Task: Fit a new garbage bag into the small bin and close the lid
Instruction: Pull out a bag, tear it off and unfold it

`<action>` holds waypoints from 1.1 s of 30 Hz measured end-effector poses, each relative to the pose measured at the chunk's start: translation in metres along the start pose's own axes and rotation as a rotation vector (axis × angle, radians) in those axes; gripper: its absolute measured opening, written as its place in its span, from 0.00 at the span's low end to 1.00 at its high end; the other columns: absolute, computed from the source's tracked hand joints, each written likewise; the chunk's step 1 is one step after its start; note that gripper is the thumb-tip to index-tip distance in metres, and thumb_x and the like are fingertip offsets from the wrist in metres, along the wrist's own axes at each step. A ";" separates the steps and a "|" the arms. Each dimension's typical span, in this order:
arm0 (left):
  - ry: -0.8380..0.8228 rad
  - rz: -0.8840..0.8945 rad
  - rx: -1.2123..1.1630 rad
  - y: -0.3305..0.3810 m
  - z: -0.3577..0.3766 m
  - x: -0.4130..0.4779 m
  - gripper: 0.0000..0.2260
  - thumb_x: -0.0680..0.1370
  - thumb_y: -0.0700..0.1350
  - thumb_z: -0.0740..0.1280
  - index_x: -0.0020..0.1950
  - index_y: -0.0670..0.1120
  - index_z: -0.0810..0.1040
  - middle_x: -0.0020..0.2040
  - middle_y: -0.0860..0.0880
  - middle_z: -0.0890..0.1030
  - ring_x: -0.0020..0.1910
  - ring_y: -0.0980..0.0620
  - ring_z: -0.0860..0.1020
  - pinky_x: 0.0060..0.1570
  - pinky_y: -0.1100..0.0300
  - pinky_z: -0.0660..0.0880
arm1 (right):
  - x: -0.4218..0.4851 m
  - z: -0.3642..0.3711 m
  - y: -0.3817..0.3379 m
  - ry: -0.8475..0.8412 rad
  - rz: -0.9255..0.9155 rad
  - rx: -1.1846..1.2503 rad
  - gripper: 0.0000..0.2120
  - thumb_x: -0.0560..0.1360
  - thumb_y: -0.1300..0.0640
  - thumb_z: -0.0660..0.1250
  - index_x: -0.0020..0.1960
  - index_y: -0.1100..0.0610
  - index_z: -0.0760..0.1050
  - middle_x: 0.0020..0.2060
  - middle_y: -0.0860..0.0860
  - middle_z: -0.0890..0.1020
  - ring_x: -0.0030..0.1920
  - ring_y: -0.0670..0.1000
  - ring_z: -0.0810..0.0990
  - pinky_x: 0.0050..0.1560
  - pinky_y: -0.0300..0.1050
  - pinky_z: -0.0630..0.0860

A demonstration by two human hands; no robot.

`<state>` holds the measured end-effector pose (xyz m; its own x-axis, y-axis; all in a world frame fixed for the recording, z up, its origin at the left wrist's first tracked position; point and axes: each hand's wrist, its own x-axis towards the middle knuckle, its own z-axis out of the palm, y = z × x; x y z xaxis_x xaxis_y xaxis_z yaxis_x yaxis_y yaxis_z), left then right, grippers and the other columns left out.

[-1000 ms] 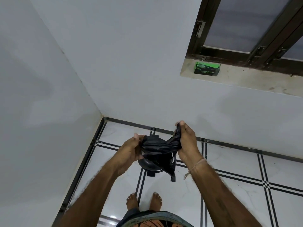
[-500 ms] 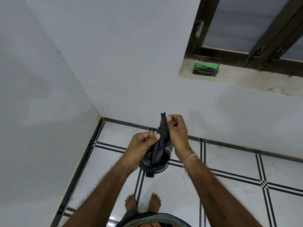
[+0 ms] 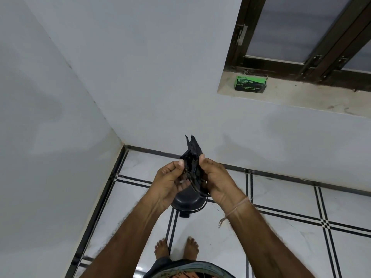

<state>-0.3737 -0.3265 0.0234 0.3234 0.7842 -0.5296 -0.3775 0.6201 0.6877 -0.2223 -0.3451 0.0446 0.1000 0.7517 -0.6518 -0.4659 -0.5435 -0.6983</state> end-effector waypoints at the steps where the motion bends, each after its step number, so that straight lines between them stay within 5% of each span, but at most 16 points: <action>1: -0.004 -0.012 -0.055 0.000 -0.002 0.001 0.10 0.79 0.48 0.69 0.51 0.42 0.85 0.50 0.44 0.87 0.45 0.50 0.85 0.43 0.55 0.84 | 0.002 -0.002 -0.001 0.001 0.019 0.052 0.23 0.82 0.48 0.67 0.65 0.67 0.79 0.58 0.64 0.86 0.50 0.59 0.87 0.49 0.51 0.86; 4: -0.001 -0.052 -0.226 0.001 -0.011 0.003 0.13 0.85 0.49 0.63 0.59 0.42 0.82 0.53 0.44 0.87 0.48 0.49 0.87 0.46 0.52 0.85 | 0.004 -0.003 -0.003 0.026 0.116 0.197 0.23 0.84 0.47 0.64 0.68 0.64 0.77 0.59 0.63 0.85 0.50 0.59 0.86 0.39 0.51 0.85; 7: 0.091 -0.086 -0.378 0.003 -0.021 0.006 0.15 0.87 0.48 0.58 0.56 0.40 0.81 0.48 0.43 0.88 0.45 0.48 0.88 0.47 0.51 0.86 | 0.013 -0.010 -0.006 0.091 0.200 0.330 0.14 0.85 0.49 0.63 0.55 0.60 0.80 0.44 0.59 0.88 0.45 0.58 0.86 0.39 0.58 0.82; 10: 0.181 -0.105 -0.420 0.005 -0.032 0.009 0.17 0.88 0.47 0.56 0.55 0.40 0.82 0.47 0.42 0.88 0.44 0.48 0.87 0.48 0.53 0.84 | 0.021 -0.019 -0.004 0.136 0.204 0.389 0.14 0.86 0.52 0.61 0.49 0.60 0.79 0.33 0.56 0.88 0.32 0.54 0.88 0.30 0.53 0.85; 16: 0.215 -0.109 -0.470 0.004 -0.039 0.010 0.18 0.88 0.46 0.55 0.53 0.40 0.81 0.45 0.43 0.88 0.41 0.48 0.88 0.44 0.53 0.86 | 0.030 -0.027 0.009 0.000 0.159 0.341 0.16 0.84 0.49 0.64 0.52 0.61 0.81 0.42 0.59 0.89 0.39 0.58 0.89 0.36 0.53 0.86; 21: 0.229 -0.095 -0.483 -0.004 -0.041 0.013 0.16 0.87 0.46 0.58 0.48 0.40 0.80 0.38 0.45 0.82 0.38 0.50 0.83 0.44 0.50 0.86 | 0.021 -0.037 0.004 -0.237 -0.067 -0.193 0.23 0.73 0.44 0.76 0.59 0.61 0.83 0.58 0.63 0.86 0.56 0.59 0.85 0.59 0.53 0.83; 25: 0.211 -0.057 -0.480 -0.005 -0.040 0.013 0.17 0.88 0.46 0.56 0.52 0.39 0.81 0.42 0.42 0.87 0.41 0.48 0.88 0.42 0.51 0.86 | 0.021 -0.036 0.002 -0.314 -0.005 0.113 0.18 0.78 0.55 0.71 0.66 0.57 0.80 0.51 0.56 0.87 0.51 0.55 0.87 0.52 0.51 0.85; 29: 0.173 -0.079 -0.456 -0.006 -0.043 0.010 0.22 0.88 0.45 0.54 0.52 0.37 0.85 0.49 0.40 0.88 0.44 0.46 0.89 0.38 0.53 0.85 | 0.028 -0.044 0.002 -0.202 -0.049 0.366 0.10 0.77 0.56 0.69 0.55 0.51 0.86 0.41 0.51 0.87 0.43 0.52 0.89 0.43 0.49 0.86; 33: 0.135 -0.098 -0.236 -0.003 -0.040 0.000 0.12 0.78 0.45 0.68 0.43 0.43 0.90 0.48 0.43 0.89 0.42 0.48 0.88 0.37 0.57 0.84 | 0.036 -0.055 0.010 -0.181 -0.079 0.339 0.13 0.75 0.52 0.70 0.56 0.54 0.87 0.48 0.55 0.88 0.48 0.54 0.89 0.47 0.50 0.86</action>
<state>-0.4072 -0.3278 0.0018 0.2558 0.7065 -0.6598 -0.5470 0.6686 0.5038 -0.1748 -0.3441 -0.0026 0.0050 0.8565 -0.5162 -0.7299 -0.3497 -0.5873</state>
